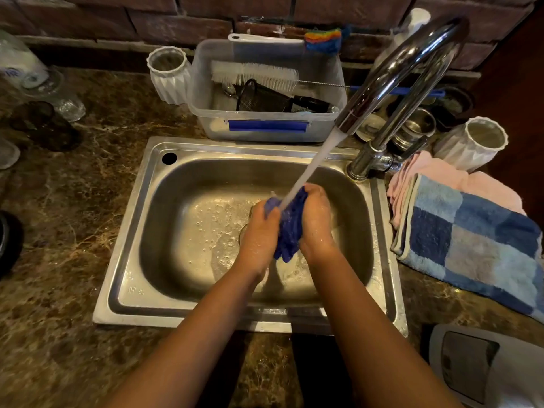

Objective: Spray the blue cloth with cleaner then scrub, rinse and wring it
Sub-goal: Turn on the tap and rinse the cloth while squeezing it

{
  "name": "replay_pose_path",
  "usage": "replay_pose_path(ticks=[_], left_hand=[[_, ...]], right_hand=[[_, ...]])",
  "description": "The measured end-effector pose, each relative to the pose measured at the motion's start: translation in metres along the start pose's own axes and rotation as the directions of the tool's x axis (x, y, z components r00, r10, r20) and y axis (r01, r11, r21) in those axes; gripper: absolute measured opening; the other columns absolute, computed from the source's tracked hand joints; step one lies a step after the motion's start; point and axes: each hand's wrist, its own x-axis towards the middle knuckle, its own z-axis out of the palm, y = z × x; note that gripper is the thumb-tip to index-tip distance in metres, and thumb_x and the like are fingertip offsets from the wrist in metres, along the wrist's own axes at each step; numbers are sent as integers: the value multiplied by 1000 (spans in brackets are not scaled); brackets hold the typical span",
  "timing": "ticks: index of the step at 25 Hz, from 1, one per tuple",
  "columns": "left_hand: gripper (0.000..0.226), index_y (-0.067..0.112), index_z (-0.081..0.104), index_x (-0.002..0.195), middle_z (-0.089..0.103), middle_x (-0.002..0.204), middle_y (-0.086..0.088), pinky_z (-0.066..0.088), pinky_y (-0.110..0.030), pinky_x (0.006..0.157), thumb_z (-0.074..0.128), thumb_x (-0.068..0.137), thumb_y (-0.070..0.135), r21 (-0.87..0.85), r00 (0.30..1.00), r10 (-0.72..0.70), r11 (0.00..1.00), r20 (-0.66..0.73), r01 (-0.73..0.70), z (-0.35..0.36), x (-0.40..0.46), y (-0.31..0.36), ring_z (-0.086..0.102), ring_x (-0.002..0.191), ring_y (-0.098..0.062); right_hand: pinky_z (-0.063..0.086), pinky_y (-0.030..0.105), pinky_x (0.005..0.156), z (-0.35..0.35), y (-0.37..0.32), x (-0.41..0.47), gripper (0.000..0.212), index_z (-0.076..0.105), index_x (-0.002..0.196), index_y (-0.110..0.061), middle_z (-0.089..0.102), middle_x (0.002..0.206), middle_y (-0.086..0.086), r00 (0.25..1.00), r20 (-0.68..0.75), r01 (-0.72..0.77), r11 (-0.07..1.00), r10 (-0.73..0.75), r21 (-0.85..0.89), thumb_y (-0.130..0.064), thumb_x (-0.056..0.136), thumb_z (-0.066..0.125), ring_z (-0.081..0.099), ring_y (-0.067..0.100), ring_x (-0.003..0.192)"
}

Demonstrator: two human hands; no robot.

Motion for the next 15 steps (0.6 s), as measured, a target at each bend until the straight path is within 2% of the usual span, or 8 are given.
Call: replay_pose_path(ticks=[2, 3, 5, 6, 7, 9, 13, 15], left_hand=[[30, 13, 62, 99, 71, 84, -6, 55, -29, 67, 40, 94, 33, -407, 965, -220, 876, 141, 259, -6, 0, 6, 70, 72, -14], [38, 14, 64, 97, 73, 82, -6, 55, -29, 67, 37, 94, 39, -466, 944, -261, 822, 204, 328, -8, 3, 5, 71, 71, -15], [47, 15, 66, 100, 75, 85, -4, 56, -30, 71, 33, 94, 48, -547, 940, -227, 768, 255, 334, -8, 3, 8, 71, 79, -14], [45, 14, 66, 99, 75, 85, -2, 57, -27, 73, 34, 95, 46, -607, 948, -187, 732, 257, 309, -2, 1, 7, 70, 81, -12], [40, 14, 65, 96, 75, 83, -1, 57, -24, 73, 36, 96, 40, -602, 965, -168, 756, 204, 259, 4, 0, 5, 69, 81, -11], [31, 18, 65, 86, 72, 82, -2, 53, -25, 71, 40, 95, 33, -425, 987, -141, 891, 72, 159, 7, 1, 4, 67, 80, -12], [36, 23, 67, 74, 65, 62, 3, 52, -37, 68, 42, 92, 41, -146, 994, -112, 983, -12, 109, 3, 5, -1, 64, 70, -18], [41, 24, 65, 72, 62, 56, 3, 52, -33, 55, 37, 93, 46, 4, 996, -88, 996, -33, 88, 4, 2, -2, 62, 59, -18]], right_hand=[[48, 35, 88, -2, 10, -12, 31, 48, 116, -37, 55, 106, 5, 970, 117, 225, 967, -211, -121, -25, 90, 36, 56, 18, 98], [42, 38, 99, 0, 18, -19, 40, 43, 121, -49, 50, 125, 5, 925, 215, 363, 894, -312, -263, -28, 88, 35, 50, 18, 116], [26, 37, 112, 7, 32, -31, 43, 40, 126, -52, 25, 151, 2, 844, 328, 536, 686, -424, -492, -36, 86, 38, 24, 16, 139], [27, 31, 112, 10, 35, -33, 37, 47, 122, -47, 26, 150, 1, 837, 297, 545, 662, -459, -515, -38, 87, 41, 26, 12, 138], [33, 23, 109, 12, 34, -34, 27, 55, 112, -42, 38, 143, 1, 848, 238, 527, 703, -473, -478, -36, 88, 45, 37, 6, 130], [45, 18, 92, 15, 27, -30, 12, 58, 87, -37, 57, 111, 0, 887, 156, 462, 820, -435, -338, -29, 89, 48, 54, 3, 103], [48, 24, 65, 18, 16, -20, 21, 56, 75, -26, 62, 81, 6, 954, 97, 298, 889, -282, -347, -34, 92, 45, 60, 16, 76], [47, 25, 59, 17, 14, -16, 30, 55, 71, -21, 60, 71, 2, 964, 73, 262, 870, -256, -417, -38, 93, 42, 59, 14, 68]])
